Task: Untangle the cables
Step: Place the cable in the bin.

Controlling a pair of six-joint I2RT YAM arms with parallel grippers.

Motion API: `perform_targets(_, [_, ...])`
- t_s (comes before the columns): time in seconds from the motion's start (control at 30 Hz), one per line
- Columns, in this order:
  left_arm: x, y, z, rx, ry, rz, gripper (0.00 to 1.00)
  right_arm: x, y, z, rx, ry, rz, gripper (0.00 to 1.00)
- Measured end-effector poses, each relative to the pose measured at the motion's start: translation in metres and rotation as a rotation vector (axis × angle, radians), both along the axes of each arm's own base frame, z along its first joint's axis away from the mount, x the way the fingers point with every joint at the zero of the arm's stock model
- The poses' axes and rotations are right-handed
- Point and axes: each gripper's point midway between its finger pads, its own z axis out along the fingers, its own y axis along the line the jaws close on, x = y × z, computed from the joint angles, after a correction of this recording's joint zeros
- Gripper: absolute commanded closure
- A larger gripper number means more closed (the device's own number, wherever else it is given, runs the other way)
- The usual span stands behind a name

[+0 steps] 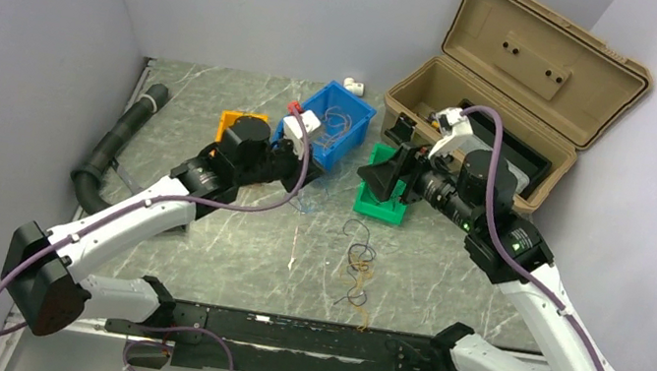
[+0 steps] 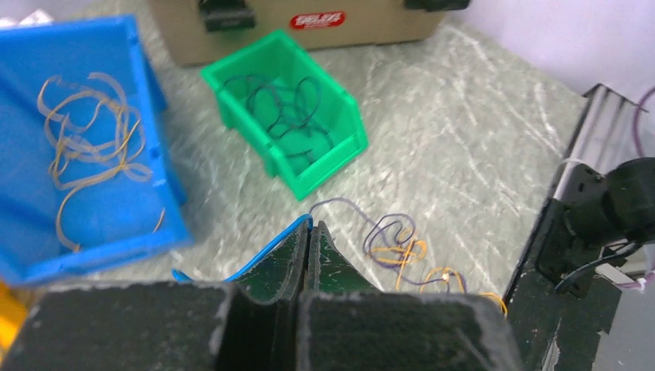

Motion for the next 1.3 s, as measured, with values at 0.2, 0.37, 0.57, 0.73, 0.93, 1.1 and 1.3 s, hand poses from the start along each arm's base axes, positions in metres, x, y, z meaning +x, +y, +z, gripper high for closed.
perform_targets(0.2, [0.022,0.045,-0.017,0.067,0.069,0.174,1.00,0.001,-0.022,-0.005,-0.013,-0.014,-0.100,0.23])
perform_targets(0.37, [0.045,0.094,-0.033,0.124,0.132,0.347,1.00,-0.003,-0.030,-0.014,-0.022,-0.005,-0.127,0.23])
perform_targets(0.57, [0.065,0.133,-0.037,0.141,0.145,0.470,1.00,-0.006,-0.032,-0.025,-0.036,0.017,-0.128,0.23])
perform_targets(0.73, [0.087,0.168,-0.051,0.157,0.178,0.583,1.00,-0.007,-0.033,-0.025,-0.037,0.018,-0.128,0.23])
perform_targets(0.93, [0.109,0.196,-0.070,0.192,0.222,0.685,1.00,-0.010,-0.035,-0.022,-0.031,0.011,-0.128,0.23])
perform_targets(1.1, [0.137,0.199,-0.056,0.208,0.196,0.728,1.00,-0.010,-0.035,-0.021,-0.029,0.011,-0.129,0.23])
perform_targets(1.3, [0.161,0.204,-0.044,0.225,0.154,0.773,1.00,-0.011,-0.036,-0.020,-0.022,0.010,-0.130,0.23])
